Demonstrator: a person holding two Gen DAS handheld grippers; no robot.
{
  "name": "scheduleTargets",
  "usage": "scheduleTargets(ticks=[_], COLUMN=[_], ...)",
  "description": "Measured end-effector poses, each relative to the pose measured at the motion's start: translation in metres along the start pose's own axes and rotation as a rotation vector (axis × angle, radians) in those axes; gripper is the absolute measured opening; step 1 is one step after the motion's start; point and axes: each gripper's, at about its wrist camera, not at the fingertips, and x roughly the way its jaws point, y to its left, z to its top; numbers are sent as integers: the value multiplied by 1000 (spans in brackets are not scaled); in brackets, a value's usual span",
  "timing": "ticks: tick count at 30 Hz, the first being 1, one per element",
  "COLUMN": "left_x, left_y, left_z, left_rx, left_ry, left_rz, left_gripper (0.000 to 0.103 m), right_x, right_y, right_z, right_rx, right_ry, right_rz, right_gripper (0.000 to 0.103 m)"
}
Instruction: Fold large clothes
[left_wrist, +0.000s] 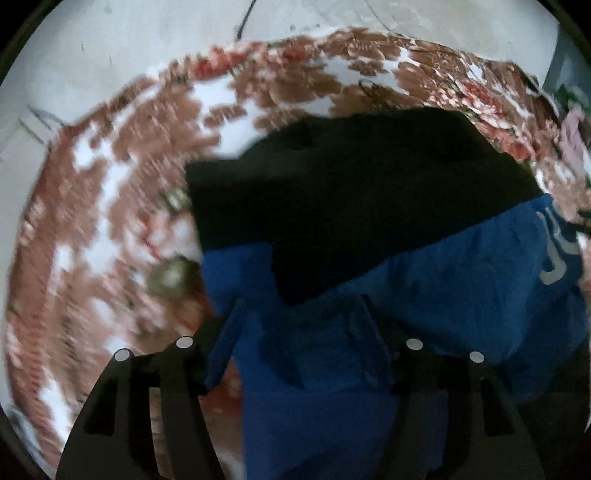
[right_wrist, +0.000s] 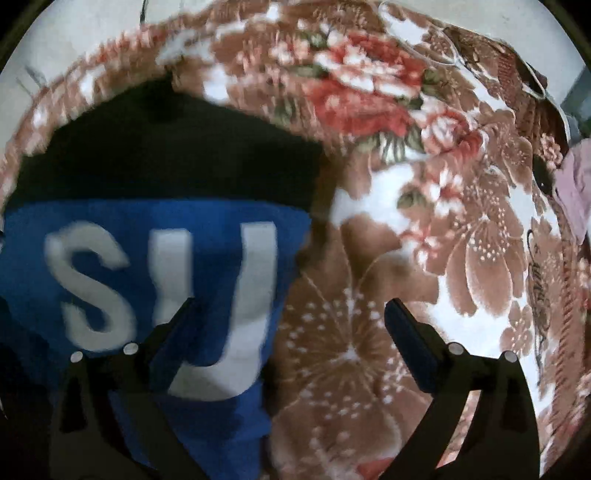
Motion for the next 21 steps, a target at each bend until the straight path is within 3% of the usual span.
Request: scheduleTargets(ticks=[4,7,11,12,15,18,21], left_x=[-47,-50,0,10,44,59,73], left_y=[-9,-32,-62,-64,-59,-45,-41], left_z=[13,11,0,-2,-10,-9,-5], left_rx=[-40,-71,-125,-126,-103,-113,-56], left_ry=[-134,-144,-52,-43,-18,-38,-22], left_rz=[-25,-126,-182,-174,-56,-77,-41], left_gripper=[92,95,95,95,97,98,99], right_x=[-25,-9,34,41,58,68,74], right_y=[32,66,95,98,101,111,118], right_z=[17,24,22,22,21,29,32], right_rx=[-11,-25,-13,-1,5,-59,-151], right_ry=[-77,-73,14,24,44,31,14], right_rz=[11,29,38,39,39,21,7], right_gripper=[98,98,98,98,98,98,98])
